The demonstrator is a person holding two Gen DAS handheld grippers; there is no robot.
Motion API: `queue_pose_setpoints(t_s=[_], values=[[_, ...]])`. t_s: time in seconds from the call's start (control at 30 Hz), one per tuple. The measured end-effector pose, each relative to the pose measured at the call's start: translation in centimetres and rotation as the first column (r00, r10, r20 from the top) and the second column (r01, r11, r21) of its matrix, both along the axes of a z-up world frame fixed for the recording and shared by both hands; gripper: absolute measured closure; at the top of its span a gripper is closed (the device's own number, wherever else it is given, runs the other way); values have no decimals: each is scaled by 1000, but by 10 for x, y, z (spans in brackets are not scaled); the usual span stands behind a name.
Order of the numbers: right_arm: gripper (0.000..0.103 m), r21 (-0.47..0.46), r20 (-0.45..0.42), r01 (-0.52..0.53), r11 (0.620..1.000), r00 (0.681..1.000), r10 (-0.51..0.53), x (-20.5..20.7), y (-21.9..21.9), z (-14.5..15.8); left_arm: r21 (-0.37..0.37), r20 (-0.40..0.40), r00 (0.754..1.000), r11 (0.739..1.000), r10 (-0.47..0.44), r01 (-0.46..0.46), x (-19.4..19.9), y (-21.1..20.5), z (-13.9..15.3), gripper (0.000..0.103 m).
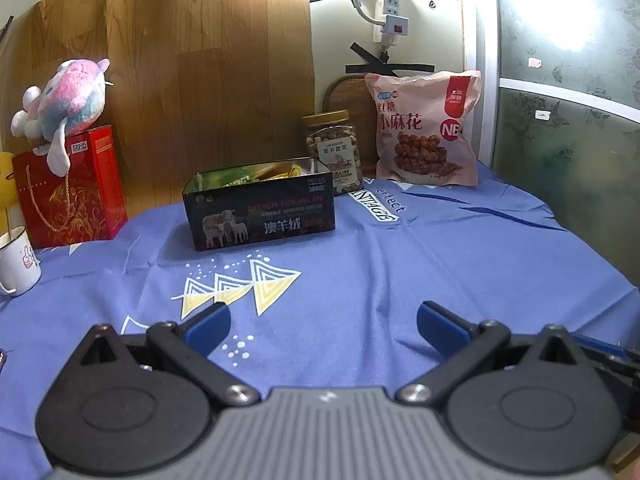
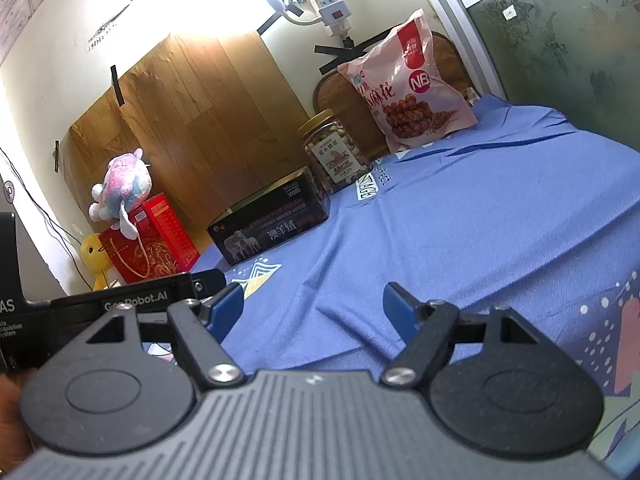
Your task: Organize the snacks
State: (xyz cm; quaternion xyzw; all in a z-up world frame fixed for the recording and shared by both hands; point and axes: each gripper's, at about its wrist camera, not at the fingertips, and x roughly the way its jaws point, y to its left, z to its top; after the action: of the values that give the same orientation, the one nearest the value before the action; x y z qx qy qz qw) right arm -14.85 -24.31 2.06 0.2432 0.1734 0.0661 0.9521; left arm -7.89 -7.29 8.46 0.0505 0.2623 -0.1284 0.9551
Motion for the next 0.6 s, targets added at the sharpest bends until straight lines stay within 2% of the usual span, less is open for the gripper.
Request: queue_pose_setpoints(t_s=[0.6], values=[[24,-2,0,-5,1000,1000,5,-1,-1,1,7,6,1000,1000,-3,3,-1,-3,1,0]])
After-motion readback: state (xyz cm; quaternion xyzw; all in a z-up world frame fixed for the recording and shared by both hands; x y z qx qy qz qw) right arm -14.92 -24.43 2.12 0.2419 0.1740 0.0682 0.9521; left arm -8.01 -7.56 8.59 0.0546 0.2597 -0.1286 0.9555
